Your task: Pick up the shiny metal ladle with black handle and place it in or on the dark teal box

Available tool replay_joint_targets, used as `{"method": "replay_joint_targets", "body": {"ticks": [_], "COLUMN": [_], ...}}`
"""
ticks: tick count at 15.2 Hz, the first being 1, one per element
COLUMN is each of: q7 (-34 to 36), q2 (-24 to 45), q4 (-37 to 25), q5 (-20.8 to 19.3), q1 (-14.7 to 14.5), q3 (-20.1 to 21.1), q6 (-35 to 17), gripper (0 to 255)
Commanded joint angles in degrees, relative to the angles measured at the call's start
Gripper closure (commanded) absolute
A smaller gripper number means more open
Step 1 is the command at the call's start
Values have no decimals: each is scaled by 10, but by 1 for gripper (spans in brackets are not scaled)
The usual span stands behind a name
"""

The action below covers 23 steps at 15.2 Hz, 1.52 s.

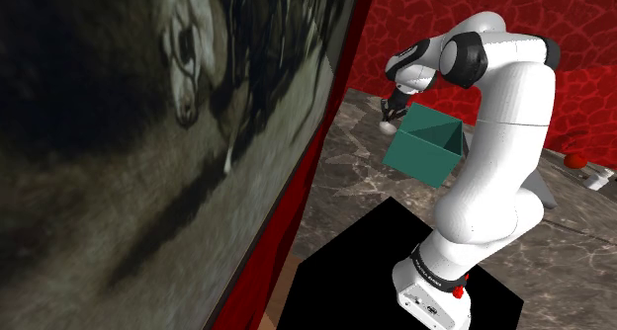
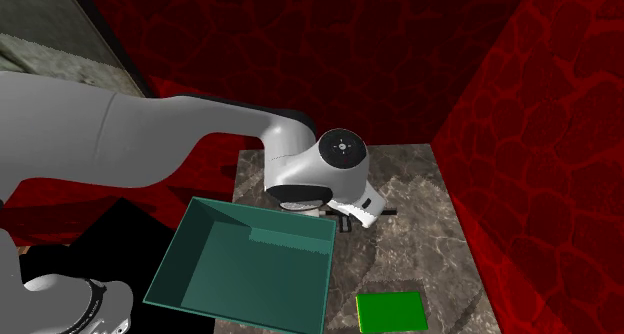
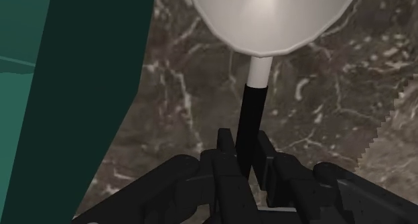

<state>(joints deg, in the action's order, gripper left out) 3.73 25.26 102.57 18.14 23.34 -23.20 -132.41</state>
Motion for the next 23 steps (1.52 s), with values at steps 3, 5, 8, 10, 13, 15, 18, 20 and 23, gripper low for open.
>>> {"method": "replay_joint_targets", "body": {"ticks": [3, 5, 8, 10, 13, 15, 18, 20, 23], "q7": [2, 6, 12, 15, 21, 24, 29, 32, 36], "q2": [-3, -11, -22, -28, -38, -44, -52, -56, -63], "q4": [-2, -7, -16, -22, -32, -40, -52, -61, -76], "q5": [-2, -7, -15, -20, -27, -31, -37, -40, -45], "q1": [-1, -3, -5, -6, -8, -9, -10, -10, -11], "q3": [-1, -4, -8, -10, -13, -15, -17, -19, -21], "q6": [6, 18, 36, 48, 67, 80, 99, 112, 133], "gripper": [255, 255, 255, 255, 255, 255, 255, 255, 255]}}
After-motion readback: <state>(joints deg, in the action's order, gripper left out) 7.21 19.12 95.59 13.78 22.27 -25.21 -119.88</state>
